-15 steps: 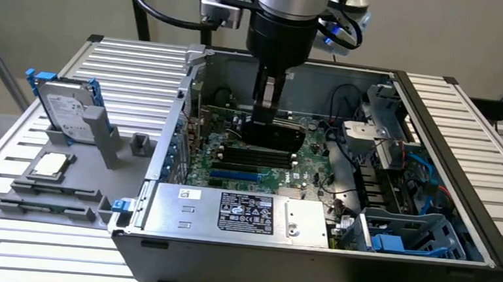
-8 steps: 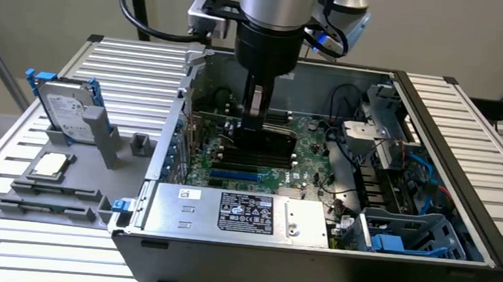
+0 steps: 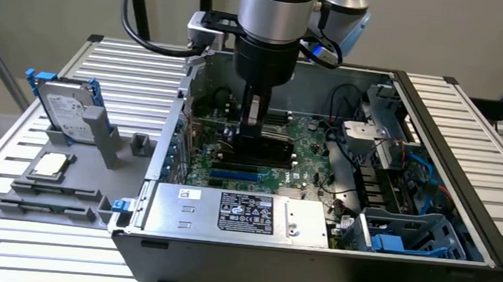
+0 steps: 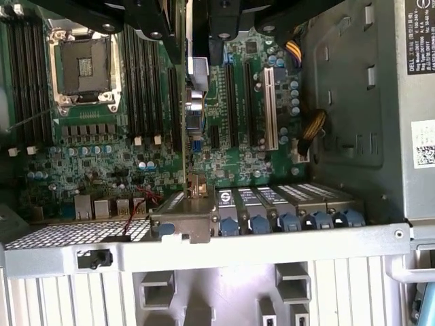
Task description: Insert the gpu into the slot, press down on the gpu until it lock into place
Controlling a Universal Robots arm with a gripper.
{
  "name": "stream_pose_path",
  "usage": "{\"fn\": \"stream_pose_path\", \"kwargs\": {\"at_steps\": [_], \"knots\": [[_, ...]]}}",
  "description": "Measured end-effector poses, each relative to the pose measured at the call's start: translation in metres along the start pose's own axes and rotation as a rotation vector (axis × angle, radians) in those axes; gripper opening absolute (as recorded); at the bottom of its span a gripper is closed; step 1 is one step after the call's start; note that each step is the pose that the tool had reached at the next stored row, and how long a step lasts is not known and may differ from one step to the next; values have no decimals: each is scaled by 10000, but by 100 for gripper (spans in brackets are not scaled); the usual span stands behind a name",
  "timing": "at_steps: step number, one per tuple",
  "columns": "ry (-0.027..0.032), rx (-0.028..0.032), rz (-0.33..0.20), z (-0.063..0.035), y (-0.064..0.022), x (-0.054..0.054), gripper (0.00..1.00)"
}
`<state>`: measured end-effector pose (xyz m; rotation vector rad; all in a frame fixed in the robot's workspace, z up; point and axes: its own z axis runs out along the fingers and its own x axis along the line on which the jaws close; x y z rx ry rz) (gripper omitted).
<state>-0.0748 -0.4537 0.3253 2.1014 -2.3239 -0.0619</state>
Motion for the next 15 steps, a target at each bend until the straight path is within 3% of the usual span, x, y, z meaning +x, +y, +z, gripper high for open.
{"fn": "stream_pose_path", "kwargs": {"at_steps": [15], "knots": [[-40, 1, -2, 273, 18, 9, 26]]}}
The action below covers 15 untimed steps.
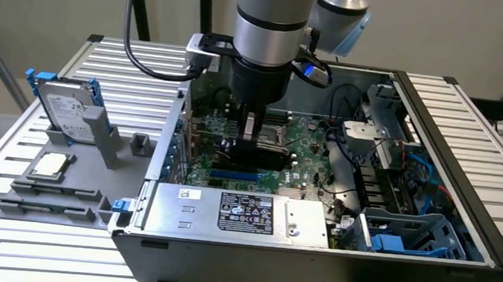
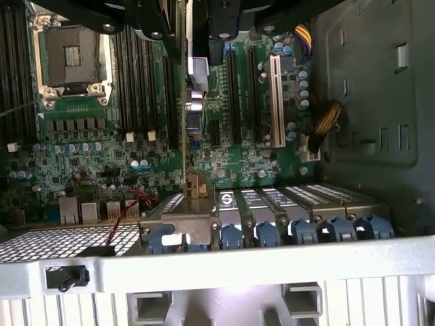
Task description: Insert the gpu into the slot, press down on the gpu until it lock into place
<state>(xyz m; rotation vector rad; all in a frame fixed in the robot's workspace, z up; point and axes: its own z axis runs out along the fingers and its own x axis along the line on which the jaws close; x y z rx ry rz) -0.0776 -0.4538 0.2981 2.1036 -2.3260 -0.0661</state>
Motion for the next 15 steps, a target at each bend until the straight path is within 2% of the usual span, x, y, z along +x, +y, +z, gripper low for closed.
{"fn": "stream_pose_path", "kwargs": {"at_steps": [6, 15], "knots": [[-20, -1, 0, 93, 7, 3, 26], [-19, -3, -24, 100, 14, 0, 26]]}}
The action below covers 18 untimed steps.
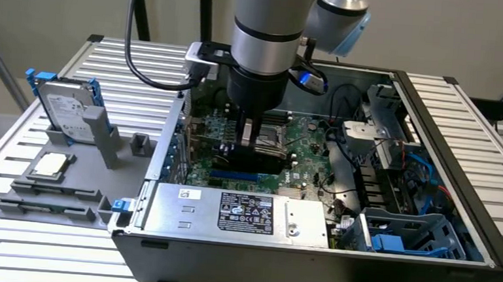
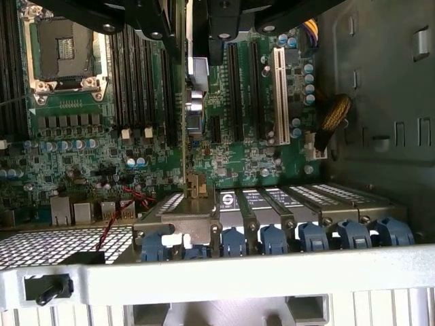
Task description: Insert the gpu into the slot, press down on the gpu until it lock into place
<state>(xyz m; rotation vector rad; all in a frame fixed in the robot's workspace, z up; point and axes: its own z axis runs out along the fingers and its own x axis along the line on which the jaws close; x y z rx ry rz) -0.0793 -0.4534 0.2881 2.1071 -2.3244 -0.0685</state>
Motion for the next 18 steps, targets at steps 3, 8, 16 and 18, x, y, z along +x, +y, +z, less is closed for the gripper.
{"fn": "stream_pose_path", "kwargs": {"at_steps": [3, 8, 16, 18], "knots": [[2, -2, -13, 5, 7, -3, 26], [3, -3, -21, 18, 22, -3, 26], [3, -6, -40, 29, 30, -4, 26], [4, -7, -67, 36, 34, -5, 26]]}}
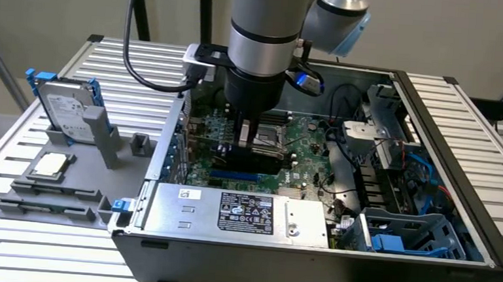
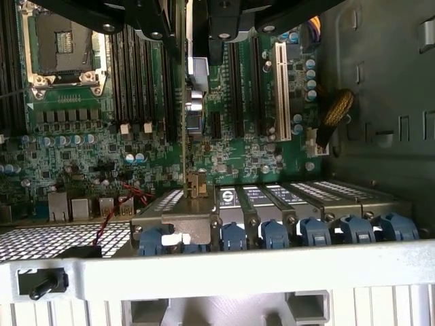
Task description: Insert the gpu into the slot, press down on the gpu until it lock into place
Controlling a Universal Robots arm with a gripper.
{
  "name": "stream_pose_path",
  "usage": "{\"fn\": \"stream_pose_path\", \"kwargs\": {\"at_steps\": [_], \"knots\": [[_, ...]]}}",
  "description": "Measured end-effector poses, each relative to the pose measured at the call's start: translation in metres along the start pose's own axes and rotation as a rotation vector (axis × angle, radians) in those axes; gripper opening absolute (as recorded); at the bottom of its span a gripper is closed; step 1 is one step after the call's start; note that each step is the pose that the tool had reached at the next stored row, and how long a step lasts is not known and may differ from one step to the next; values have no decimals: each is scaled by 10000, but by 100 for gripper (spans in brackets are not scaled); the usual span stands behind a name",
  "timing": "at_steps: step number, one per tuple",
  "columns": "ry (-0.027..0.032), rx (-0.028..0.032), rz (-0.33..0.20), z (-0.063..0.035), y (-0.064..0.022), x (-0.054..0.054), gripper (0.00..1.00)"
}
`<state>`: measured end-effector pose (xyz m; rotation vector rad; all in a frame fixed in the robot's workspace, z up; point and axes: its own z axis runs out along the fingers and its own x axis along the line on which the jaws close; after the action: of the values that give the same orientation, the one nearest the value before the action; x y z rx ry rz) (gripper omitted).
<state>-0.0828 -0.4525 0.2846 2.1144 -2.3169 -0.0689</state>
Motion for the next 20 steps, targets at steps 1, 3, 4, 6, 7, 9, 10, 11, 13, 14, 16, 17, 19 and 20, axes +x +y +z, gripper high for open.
{"fn": "stream_pose_path", "kwargs": {"at_steps": [1, 3, 4, 6, 7, 9, 10, 11, 13, 14, 16, 17, 19, 20], "knots": [[0, -1, -21, 4, 1, -1, 26], [3, -2, -80, 9, 2, -6, 26], [4, -3, -114, 13, 2, -9, 26], [7, -4, -142, 16, 5, -17, 26], [6, -4, -143, 19, 7, -22, 26], [4, -3, -145, 24, 13, -30, 26], [6, -4, -144, 24, 17, -30, 26], [7, -5, -144, 26, 22, -29, 26], [4, -3, -144, 37, 28, -29, 26], [6, -4, -145, 43, 28, -29, 26], [5, -5, -146, 59, 28, -28, 26], [3, -4, -145, 68, 29, -28, 26], [-5, -5, -154, 88, 29, -27, 26], [-8, -6, -161, 95, 29, -27, 26]]}}
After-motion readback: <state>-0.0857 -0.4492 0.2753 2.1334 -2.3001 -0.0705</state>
